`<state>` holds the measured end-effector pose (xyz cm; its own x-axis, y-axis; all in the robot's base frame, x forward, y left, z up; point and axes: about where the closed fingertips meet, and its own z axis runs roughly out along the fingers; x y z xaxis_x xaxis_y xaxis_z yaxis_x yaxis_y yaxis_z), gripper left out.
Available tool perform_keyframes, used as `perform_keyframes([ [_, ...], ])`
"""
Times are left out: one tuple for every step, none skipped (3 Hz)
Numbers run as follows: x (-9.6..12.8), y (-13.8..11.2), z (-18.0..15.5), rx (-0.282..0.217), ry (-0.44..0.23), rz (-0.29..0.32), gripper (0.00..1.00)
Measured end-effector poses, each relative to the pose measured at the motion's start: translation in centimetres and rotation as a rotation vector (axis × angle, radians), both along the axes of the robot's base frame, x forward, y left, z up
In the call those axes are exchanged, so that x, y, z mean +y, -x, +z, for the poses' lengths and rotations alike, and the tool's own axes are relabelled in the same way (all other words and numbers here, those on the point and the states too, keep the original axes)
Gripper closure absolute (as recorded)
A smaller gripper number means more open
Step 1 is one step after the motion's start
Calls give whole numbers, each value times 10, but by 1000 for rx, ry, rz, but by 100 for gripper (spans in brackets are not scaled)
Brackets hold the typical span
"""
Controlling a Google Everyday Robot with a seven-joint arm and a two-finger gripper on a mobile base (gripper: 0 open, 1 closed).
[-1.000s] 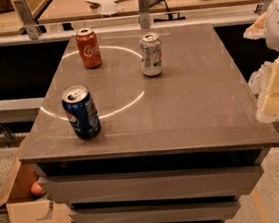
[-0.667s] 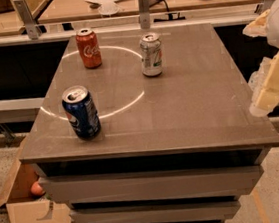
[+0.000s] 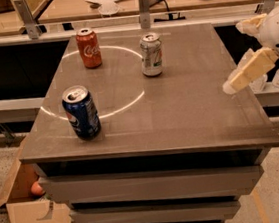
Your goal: Pick 7up can
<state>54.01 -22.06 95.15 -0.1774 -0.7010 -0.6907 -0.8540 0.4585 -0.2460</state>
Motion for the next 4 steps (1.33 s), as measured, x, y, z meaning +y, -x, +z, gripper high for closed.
perform_keyframes([
  [23, -38, -18, 8, -44, 2, 0],
  [23, -38, -18, 8, -44, 2, 0],
  [46, -54, -27, -35, -180, 12, 0],
  [66, -78, -35, -82, -303, 27, 0],
])
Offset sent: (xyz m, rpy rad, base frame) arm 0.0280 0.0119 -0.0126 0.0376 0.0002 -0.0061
